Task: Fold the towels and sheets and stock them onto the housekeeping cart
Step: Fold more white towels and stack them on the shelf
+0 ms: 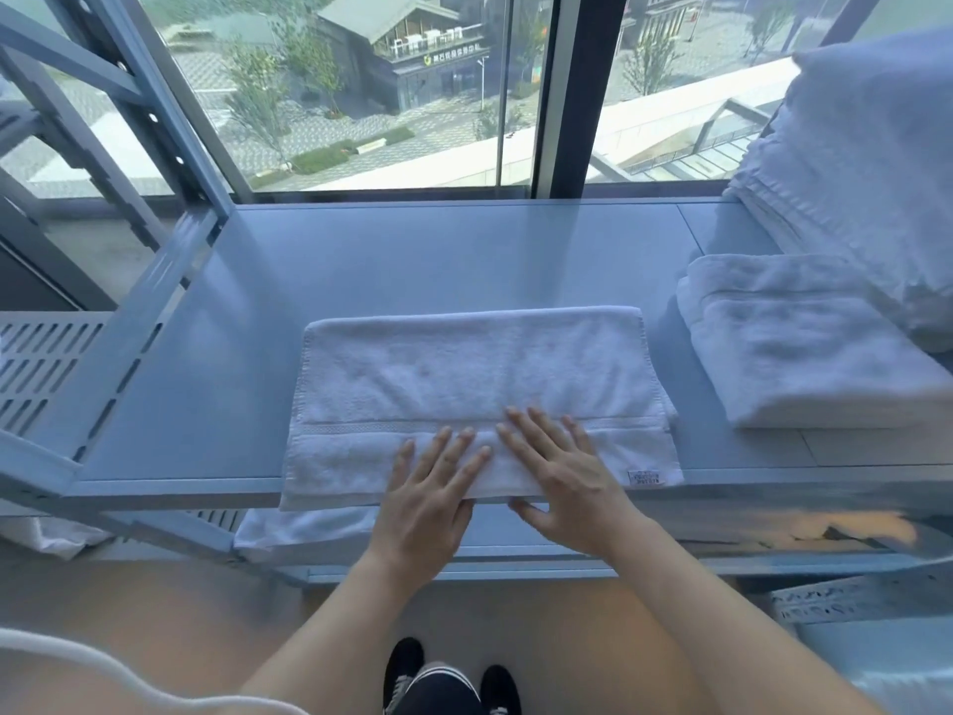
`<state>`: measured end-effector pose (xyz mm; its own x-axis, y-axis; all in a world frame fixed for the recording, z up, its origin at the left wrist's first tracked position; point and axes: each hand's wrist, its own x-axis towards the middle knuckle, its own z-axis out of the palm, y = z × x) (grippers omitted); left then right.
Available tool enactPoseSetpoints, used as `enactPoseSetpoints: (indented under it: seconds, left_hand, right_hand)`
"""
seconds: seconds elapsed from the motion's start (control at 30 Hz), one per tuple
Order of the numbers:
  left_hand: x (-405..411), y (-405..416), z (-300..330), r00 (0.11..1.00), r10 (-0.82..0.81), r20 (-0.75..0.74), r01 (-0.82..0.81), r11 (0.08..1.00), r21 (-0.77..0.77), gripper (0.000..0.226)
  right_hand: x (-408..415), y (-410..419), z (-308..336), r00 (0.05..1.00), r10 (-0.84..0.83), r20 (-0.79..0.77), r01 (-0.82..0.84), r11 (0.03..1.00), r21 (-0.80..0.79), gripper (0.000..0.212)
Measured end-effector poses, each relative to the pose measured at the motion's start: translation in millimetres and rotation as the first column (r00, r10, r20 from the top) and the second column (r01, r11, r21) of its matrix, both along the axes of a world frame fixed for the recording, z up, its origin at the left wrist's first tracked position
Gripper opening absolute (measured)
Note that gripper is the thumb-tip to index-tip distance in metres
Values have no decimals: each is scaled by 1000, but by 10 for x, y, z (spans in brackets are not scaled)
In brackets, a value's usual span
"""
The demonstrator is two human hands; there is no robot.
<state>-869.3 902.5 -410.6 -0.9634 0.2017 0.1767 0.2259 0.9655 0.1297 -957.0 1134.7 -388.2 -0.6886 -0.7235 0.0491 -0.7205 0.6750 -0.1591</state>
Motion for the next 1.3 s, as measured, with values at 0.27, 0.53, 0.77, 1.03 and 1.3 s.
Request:
enactPoseSetpoints:
  seconds: [0.27, 0.53, 0.77, 1.03, 1.3]
  left_hand:
    - [129, -563, 60, 989, 126, -73, -121, 990, 73, 57]
    - [226, -994, 262, 965, 199, -172, -177, 975, 131, 66]
    - [-484, -1229, 1012, 933, 314, -175, -298, 948, 110, 49]
    - [-1675, -1476, 2006, 904, 306, -299, -298, 952, 74, 37]
    - [-735, -1304, 1249, 867, 302, -397, -242, 951, 194, 64]
  right_hand:
    - [-25, 472, 47, 997, -63, -40, 55, 981, -185, 61]
    - [-166, 883, 166, 979, -194, -54, 176, 953, -246, 79]
    - [-1033, 645, 819, 943, -314, -113, 278, 927, -252, 33]
    - [-2149, 184, 1783, 865, -414, -284, 295, 877, -380, 22]
    - [-1327, 713, 1045, 881, -176, -438, 11, 935, -354, 40]
